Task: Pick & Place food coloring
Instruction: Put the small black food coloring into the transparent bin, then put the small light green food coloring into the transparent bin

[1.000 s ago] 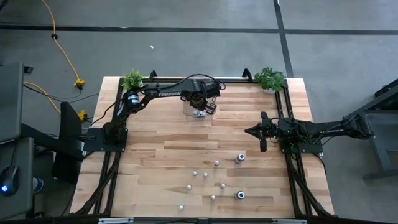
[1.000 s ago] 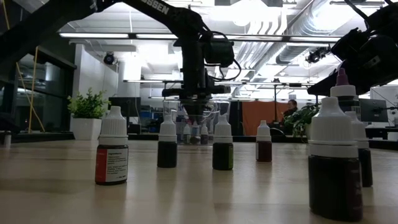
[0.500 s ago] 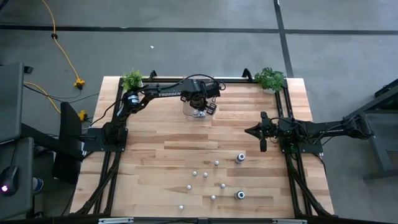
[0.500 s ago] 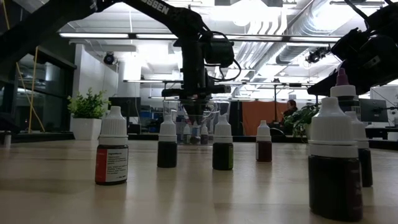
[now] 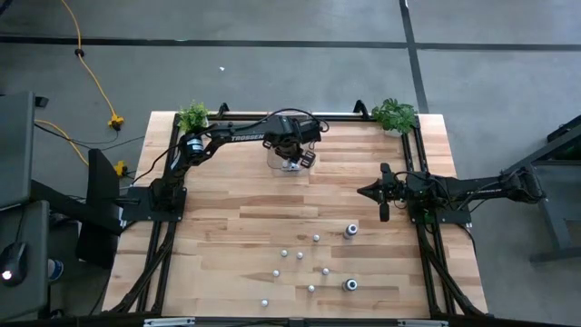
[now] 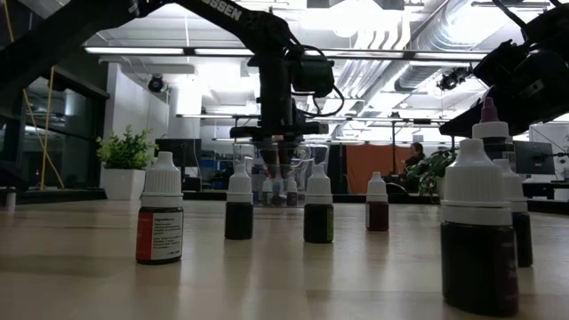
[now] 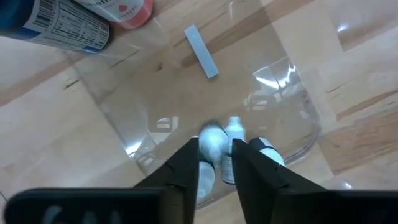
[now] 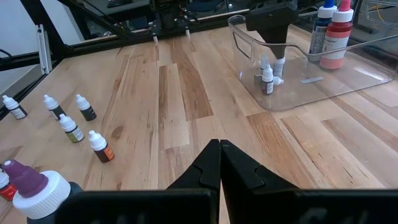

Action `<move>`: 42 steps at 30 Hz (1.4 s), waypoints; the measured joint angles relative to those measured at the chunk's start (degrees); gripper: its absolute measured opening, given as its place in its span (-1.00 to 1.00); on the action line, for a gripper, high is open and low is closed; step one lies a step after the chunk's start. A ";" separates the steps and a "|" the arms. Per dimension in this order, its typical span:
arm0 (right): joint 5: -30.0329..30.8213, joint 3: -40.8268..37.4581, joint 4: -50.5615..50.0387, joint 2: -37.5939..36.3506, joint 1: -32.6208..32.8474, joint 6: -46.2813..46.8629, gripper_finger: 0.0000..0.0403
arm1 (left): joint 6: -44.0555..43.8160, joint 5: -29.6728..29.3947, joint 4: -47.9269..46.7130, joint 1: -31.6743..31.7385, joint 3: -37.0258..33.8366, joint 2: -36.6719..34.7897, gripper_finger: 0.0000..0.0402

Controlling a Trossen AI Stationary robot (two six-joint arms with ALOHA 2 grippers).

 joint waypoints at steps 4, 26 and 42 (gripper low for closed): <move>-0.01 0.00 0.00 0.00 -0.02 0.00 -1.00 | 0.39 0.05 -0.12 0.00 0.00 0.01 -0.42; -0.01 0.00 0.01 0.00 0.00 0.00 -1.00 | 5.24 0.10 -5.00 0.09 8.95 -0.28 -0.36; 0.00 0.00 0.01 0.00 0.00 0.00 -1.00 | 15.92 1.85 -27.98 -5.92 23.13 -2.26 -0.36</move>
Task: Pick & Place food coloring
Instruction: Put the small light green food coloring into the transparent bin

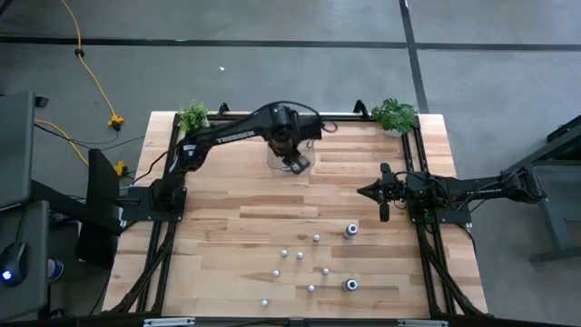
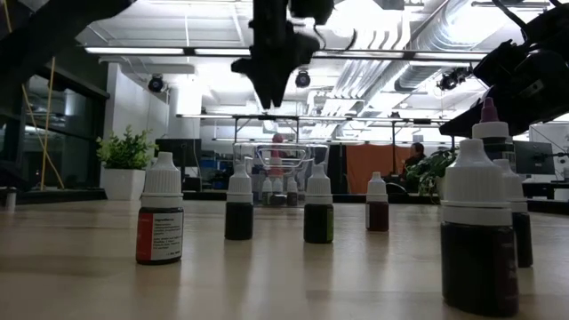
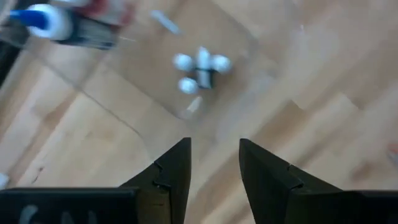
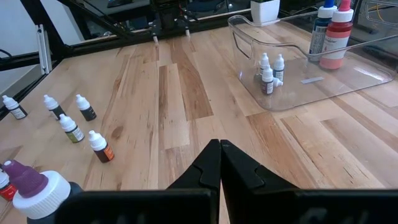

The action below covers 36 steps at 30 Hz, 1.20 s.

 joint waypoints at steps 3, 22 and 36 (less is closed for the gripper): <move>-0.01 0.01 0.01 0.00 -0.01 0.00 -1.00 | 1.39 1.45 0.14 -2.54 -0.14 -1.25 -0.36; -0.01 0.00 0.01 0.00 0.00 0.00 -1.00 | -0.53 -1.64 0.19 -16.79 -0.26 -9.63 -0.36; 0.01 0.00 -0.01 0.02 -0.01 0.00 -1.00 | -8.97 -2.56 8.59 -21.16 -34.49 -26.46 -0.36</move>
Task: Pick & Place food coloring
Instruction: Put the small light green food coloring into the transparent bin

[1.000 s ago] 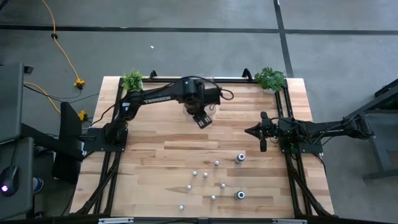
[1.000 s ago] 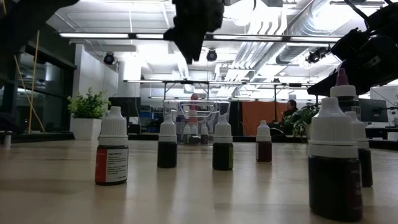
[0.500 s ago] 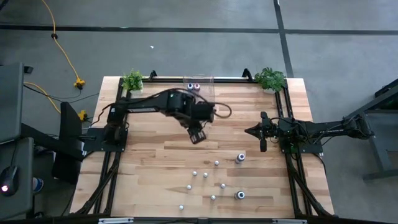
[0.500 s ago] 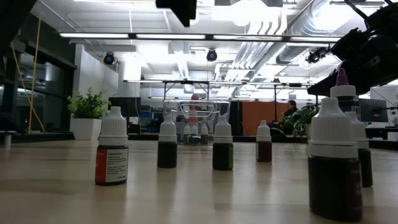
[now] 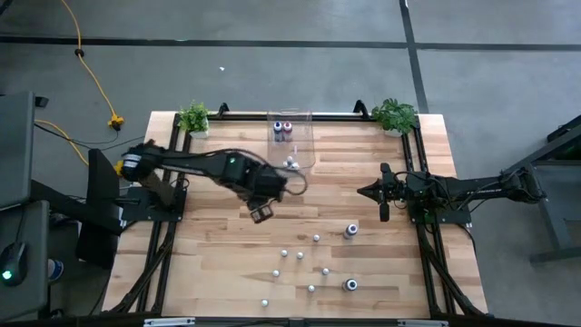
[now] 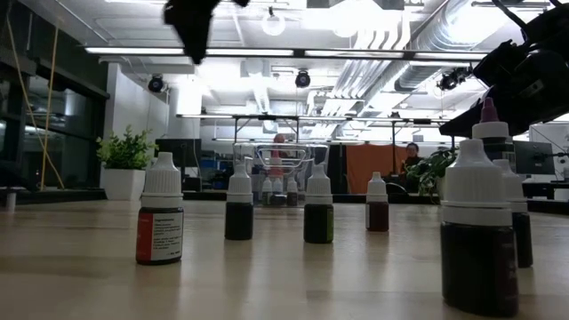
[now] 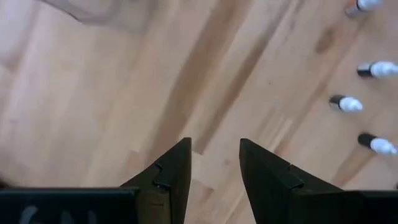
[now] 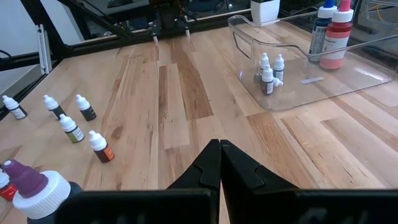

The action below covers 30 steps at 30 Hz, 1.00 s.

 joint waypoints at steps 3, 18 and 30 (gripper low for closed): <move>0.00 0.02 0.00 0.00 0.01 0.00 -1.00 | -3.98 1.08 7.26 -1.99 -11.44 -6.03 -0.36; -0.01 0.02 0.00 0.02 0.01 0.00 -1.00 | -54.95 2.41 35.72 -30.13 -37.39 -18.15 -0.36; -0.02 0.00 0.00 0.02 0.01 0.00 -1.00 | -57.55 -3.58 47.69 -40.53 -37.41 -11.06 -0.36</move>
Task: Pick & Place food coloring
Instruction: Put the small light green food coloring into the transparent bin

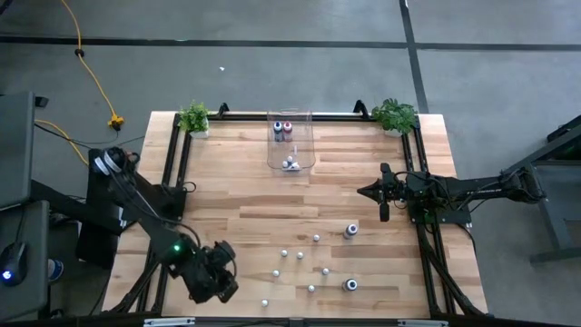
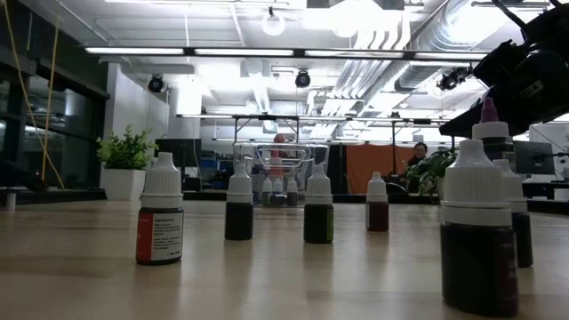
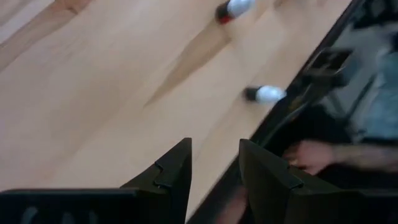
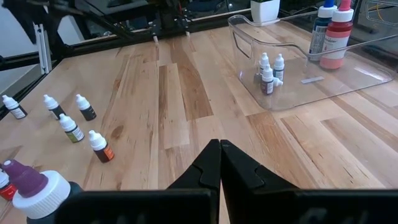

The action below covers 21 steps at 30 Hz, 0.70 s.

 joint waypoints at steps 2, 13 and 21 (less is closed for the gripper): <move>0.02 0.00 0.00 0.00 0.00 0.00 -1.00 | 3.11 2.17 0.80 0.20 0.01 1.45 -0.36; 0.02 0.02 -0.02 0.00 0.00 0.00 -1.00 | 26.44 8.56 10.16 0.22 0.74 8.73 -0.36; 0.00 0.00 0.00 0.00 -0.01 0.00 -1.00 | 42.86 3.98 10.00 1.06 4.99 9.25 -0.36</move>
